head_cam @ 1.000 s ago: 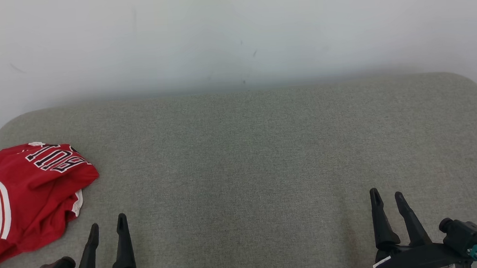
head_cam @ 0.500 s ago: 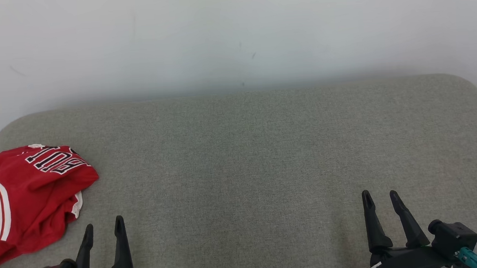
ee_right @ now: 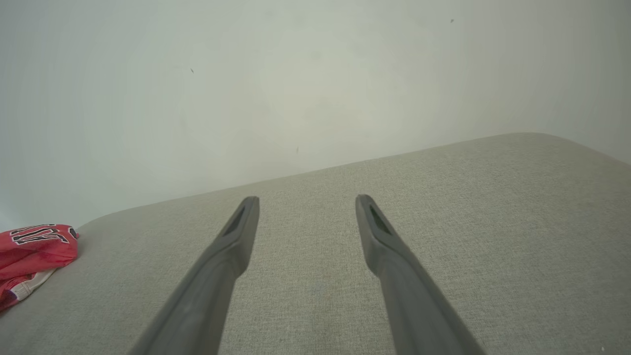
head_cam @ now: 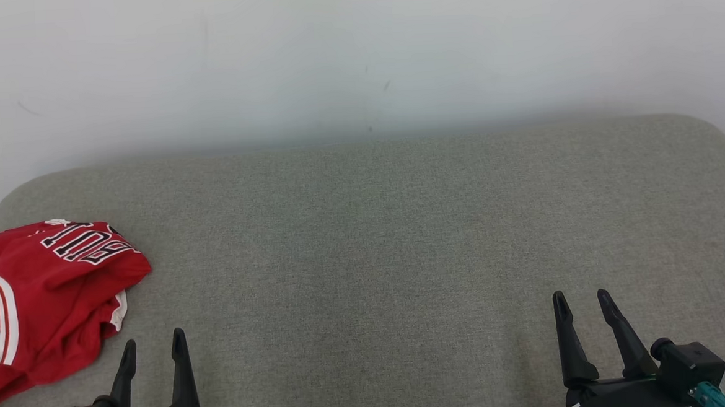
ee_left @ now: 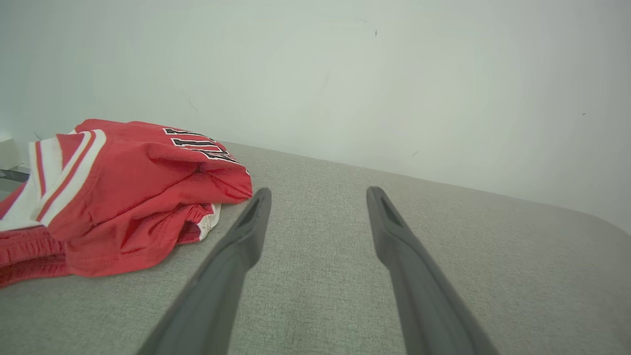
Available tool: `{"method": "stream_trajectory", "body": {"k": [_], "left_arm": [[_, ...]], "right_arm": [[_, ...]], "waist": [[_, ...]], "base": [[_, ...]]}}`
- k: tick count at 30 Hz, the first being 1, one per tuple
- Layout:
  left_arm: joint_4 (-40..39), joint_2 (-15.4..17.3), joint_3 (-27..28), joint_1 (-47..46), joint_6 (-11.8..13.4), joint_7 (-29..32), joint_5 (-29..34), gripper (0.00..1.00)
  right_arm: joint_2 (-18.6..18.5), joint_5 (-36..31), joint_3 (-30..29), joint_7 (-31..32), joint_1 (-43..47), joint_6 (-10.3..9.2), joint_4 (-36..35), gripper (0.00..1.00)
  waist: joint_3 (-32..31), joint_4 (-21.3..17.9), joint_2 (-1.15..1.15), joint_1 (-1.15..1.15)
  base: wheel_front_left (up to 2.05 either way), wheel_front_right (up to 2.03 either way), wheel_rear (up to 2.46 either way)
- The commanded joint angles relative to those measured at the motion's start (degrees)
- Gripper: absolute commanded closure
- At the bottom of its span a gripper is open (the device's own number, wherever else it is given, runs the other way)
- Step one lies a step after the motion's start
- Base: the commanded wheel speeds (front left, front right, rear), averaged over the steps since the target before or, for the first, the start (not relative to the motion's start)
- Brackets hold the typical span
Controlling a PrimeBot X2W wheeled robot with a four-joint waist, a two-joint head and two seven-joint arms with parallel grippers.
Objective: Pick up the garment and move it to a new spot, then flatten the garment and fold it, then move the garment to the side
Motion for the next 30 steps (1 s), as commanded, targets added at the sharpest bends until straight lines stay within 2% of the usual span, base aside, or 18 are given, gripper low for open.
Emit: {"method": "stream_trajectory", "body": {"k": [1,19,30], "left_arm": [[-0.75,0.24,0.07,0.24,0.29,-0.1,1.54,0.0],[-6.7,1.51,-0.39,2.31,2.13,4.62,7.32,0.0],[-7.79,1.88,-0.54,2.98,2.96,5.26,8.11,0.0]], "right_arm": [[-0.14,-1.24,-0.13,-0.62,0.08,-0.09,-0.42,0.0],[-0.16,-7.67,-0.66,-2.62,0.75,-0.11,-0.15,0.0],[-0.15,-6.67,-0.65,-2.19,1.14,-0.12,-0.3,0.0]], "waist": [[0.02,0.04,0.0,0.0],[-0.17,-0.06,0.0,0.0],[-0.11,-0.08,0.0,0.0]], "base": [[0.0,0.0,0.0],[0.0,0.0,0.0],[0.0,0.0,0.0]]}}
